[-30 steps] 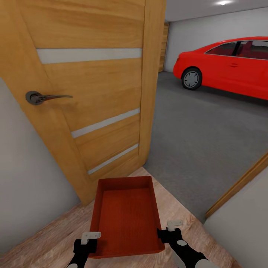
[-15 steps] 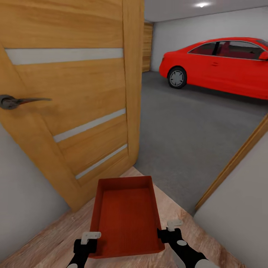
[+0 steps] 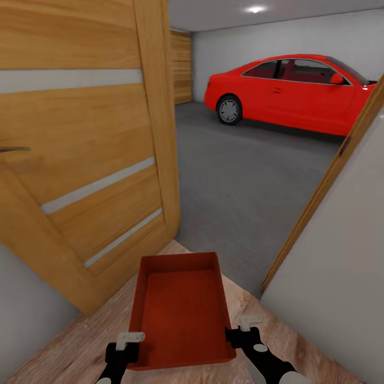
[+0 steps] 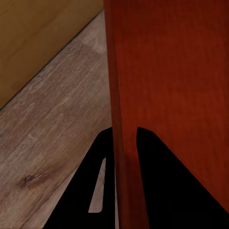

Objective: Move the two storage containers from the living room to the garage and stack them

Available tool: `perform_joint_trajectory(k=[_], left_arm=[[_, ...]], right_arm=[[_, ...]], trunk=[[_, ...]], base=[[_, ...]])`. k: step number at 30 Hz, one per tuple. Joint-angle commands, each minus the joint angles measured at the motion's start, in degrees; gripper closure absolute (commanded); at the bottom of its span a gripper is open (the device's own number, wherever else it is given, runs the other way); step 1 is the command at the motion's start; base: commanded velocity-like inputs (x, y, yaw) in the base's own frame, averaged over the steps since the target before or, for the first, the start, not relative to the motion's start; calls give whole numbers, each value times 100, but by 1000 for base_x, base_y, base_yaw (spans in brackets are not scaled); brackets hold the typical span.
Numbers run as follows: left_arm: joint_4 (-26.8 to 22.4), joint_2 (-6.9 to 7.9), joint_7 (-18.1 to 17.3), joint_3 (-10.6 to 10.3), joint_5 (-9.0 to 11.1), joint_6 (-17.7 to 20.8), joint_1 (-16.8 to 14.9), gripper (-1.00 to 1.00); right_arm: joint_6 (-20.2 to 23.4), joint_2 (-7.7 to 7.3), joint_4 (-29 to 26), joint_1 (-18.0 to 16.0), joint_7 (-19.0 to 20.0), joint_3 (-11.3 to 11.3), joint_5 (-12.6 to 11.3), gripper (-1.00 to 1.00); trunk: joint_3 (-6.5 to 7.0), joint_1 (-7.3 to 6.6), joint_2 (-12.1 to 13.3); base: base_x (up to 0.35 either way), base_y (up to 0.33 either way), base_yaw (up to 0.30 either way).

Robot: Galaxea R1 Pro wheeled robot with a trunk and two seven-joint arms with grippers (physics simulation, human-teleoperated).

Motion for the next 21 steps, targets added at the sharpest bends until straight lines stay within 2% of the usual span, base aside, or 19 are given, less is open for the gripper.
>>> perform_joint_trajectory(k=[1, 6, 14, 21], left_arm=[[-12, -1, 65, 65, -112, -14, -4, 100], [-12, -1, 65, 65, -114, -14, -4, 100], [-12, -1, 65, 65, -115, -15, -4, 100], [-17, -1, 65, 65, -115, -16, -4, 100]], right_arm=[[-17, -28, 11, -4, -70, -27, 7, 100], [-17, -27, 11, -5, -70, -27, 10, 100], [-17, -27, 11, -3, -70, -27, 8, 100], [-17, -27, 11, -3, -70, -27, 7, 100]], trunk=[[-4, -1, -2], [-4, -1, -2], [-4, -1, -2], [1, -1, -2]], base=[[0, 0, -160], [93, 71, -61], [219, 181, -7], [54, 43, -33]])
